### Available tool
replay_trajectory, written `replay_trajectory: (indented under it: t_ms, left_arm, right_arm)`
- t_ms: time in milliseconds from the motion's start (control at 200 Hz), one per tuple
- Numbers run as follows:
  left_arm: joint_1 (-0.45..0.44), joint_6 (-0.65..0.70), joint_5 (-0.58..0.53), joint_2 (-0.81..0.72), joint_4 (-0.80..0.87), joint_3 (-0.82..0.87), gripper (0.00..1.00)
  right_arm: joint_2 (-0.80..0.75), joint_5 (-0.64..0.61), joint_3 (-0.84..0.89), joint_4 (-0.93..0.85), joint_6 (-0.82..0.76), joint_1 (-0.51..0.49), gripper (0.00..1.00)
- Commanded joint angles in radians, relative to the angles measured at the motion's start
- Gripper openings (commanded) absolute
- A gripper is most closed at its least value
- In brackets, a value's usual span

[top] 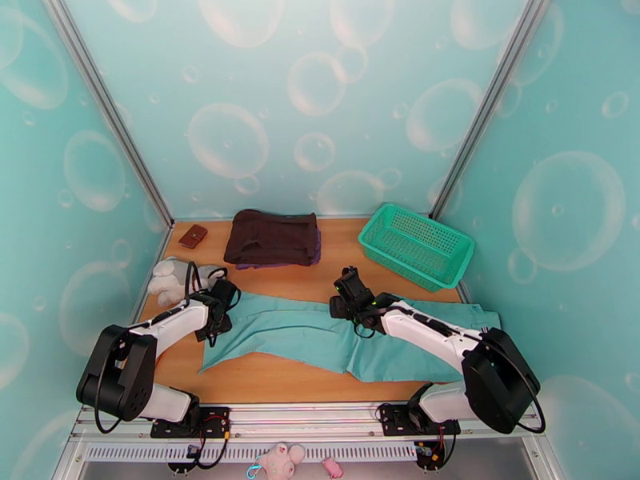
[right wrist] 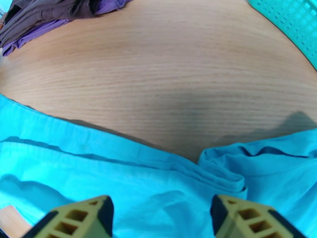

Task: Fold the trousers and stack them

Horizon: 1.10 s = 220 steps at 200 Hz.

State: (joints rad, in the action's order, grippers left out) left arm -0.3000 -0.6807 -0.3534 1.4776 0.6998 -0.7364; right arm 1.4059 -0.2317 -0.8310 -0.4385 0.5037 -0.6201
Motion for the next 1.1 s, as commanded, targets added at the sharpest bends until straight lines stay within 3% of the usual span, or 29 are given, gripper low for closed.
replay_trajectory:
  t_ms: [0,325,510,710,870,1095]
  left_arm:
    - [0.010,0.016,0.042,0.003,-0.028,0.015,0.42]
    - [0.004,0.007,0.061,-0.071,-0.005,0.004,0.00]
    - [-0.013,0.010,0.068,-0.138,0.009,-0.012,0.00]
    - [-0.115,-0.002,0.017,-0.204,0.070,-0.091,0.00]
    - [-0.205,-0.020,-0.068,-0.198,0.119,-0.186,0.00]
    - [-0.232,0.026,-0.213,-0.144,0.182,-0.348,0.00]
  right_arm:
    - [0.010,0.006,-0.008,0.017,-0.017,-0.005,0.68]
    - [0.014,0.005,-0.014,0.011,-0.014,-0.009,0.69]
    - [0.025,0.002,-0.020,0.011,-0.011,-0.018,0.70]
    - [0.015,-0.004,-0.017,0.010,-0.008,-0.022,0.70]
    - [0.013,-0.003,-0.019,0.011,-0.006,-0.026,0.70]
    - [0.003,0.016,0.013,0.048,0.013,-0.014,0.70]
